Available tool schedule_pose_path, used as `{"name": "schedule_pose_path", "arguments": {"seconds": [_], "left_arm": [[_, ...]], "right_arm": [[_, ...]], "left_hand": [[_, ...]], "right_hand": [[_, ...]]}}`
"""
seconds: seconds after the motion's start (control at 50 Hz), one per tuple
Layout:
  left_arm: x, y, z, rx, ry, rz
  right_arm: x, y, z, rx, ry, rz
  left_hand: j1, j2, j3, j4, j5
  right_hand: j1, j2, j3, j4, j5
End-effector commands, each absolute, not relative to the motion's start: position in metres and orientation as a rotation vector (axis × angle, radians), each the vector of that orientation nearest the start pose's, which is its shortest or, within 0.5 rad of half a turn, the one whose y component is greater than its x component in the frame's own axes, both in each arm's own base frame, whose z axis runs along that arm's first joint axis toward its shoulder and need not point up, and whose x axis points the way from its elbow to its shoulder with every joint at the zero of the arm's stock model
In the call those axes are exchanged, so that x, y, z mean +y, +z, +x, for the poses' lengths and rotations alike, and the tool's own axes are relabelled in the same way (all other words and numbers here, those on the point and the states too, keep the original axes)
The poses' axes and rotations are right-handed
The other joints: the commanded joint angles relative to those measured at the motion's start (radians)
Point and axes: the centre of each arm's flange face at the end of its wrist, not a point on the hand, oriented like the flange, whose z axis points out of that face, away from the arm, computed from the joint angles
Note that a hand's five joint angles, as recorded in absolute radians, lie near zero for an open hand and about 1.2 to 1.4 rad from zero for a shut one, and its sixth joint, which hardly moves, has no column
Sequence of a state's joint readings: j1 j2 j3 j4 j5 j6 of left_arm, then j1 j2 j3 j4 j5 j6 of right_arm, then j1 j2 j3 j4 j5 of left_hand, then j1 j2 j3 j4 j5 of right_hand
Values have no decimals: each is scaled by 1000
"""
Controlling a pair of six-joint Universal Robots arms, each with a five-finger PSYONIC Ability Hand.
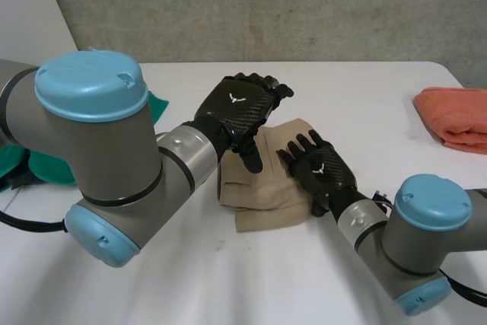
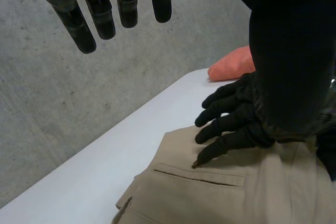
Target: Fold the laundry.
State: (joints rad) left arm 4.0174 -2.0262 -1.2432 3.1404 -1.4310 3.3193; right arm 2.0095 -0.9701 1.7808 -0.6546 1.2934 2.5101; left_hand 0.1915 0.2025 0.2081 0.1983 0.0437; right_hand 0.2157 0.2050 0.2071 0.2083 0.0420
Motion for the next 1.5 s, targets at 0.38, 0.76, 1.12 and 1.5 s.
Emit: {"name": "schedule_pose_path", "arguments": {"seconds": [0.38, 0.76, 1.12, 1.5], "left_arm": [[-212, 251, -362, 2415, -2299, 1309], [-213, 275, -366, 2288, -2480, 1273], [-208, 272, -369, 2291, -2476, 1297], [-198, 261, -371, 2326, -2430, 1345]], "right_arm": [[-314, 144, 320, 1699, -2146, -1157], [-437, 269, 238, 1441, -2621, -848], [-555, 179, -5, 1571, -2632, -534], [-546, 72, -38, 1738, -2436, -576]], "left_hand": [[-4, -15, -21, -11, -31], [-10, -21, -27, -17, -37], [-10, -21, -27, -17, -37], [-7, -18, -24, -14, -34]], "right_hand": [[1181, 1191, 1189, 1188, 1180], [1181, 1191, 1189, 1188, 1180], [1181, 1191, 1189, 1188, 1180], [1181, 1191, 1189, 1188, 1180]]}}
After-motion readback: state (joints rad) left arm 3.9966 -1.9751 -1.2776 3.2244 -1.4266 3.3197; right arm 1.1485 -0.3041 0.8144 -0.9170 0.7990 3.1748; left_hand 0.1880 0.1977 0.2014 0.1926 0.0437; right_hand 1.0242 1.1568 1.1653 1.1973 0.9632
